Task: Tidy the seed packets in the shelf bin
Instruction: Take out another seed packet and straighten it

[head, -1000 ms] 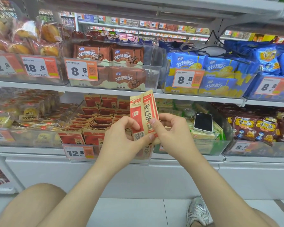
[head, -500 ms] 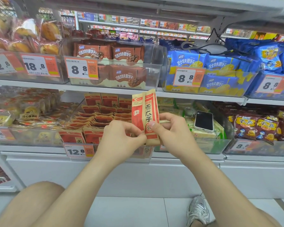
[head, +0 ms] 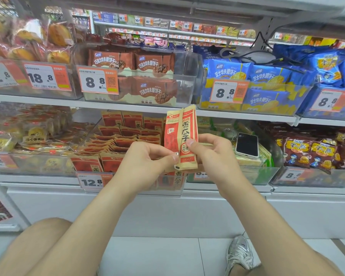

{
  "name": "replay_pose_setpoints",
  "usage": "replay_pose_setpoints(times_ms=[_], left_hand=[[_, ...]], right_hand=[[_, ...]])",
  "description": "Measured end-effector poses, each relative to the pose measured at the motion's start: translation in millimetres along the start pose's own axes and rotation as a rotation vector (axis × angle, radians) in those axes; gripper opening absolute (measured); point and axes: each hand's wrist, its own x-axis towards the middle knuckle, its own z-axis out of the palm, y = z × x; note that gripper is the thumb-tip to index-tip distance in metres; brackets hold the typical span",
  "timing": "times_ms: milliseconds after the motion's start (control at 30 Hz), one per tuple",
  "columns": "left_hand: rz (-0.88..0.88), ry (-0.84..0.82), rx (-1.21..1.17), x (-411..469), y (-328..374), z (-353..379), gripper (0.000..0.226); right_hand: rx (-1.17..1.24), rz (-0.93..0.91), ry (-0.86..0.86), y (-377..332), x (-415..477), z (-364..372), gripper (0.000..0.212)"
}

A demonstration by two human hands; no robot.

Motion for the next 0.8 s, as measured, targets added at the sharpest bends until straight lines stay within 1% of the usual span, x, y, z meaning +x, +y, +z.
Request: replay_pose_setpoints(times_ms=[167,333,600,733,800], left_hand=[[-0.018,-0.041,-0.055,0.9,0.5,-2.2,0.007],[-0.023,-0.046,-0.094,0.0,2.0,-3.7,0.007],[-0.077,-0.020,-0.242,0.5,1.7,-3.5,0.010],[-0.067,0.014,-0.260,1.3,1.5,-2.8,0.012],[-0.038,0.022,-0.247,1.7,1.6,-2.3,0.022]], right_hand=[[0.041,-0.024,0.020,-0.7,-2.0,0.1,0.015],[0.076,-0.027,0.012,-1.7,-1.9,0.3,0.020],[0.078,-0.032,-0.100,-0.8,-1.0,-5.7,0.024],[0.148,-0.008,-0.164,0.7,-1.1,-9.3,0.026],[0.141,-0.023,-0.191,1.3,-1.6,-11.0,0.023]])
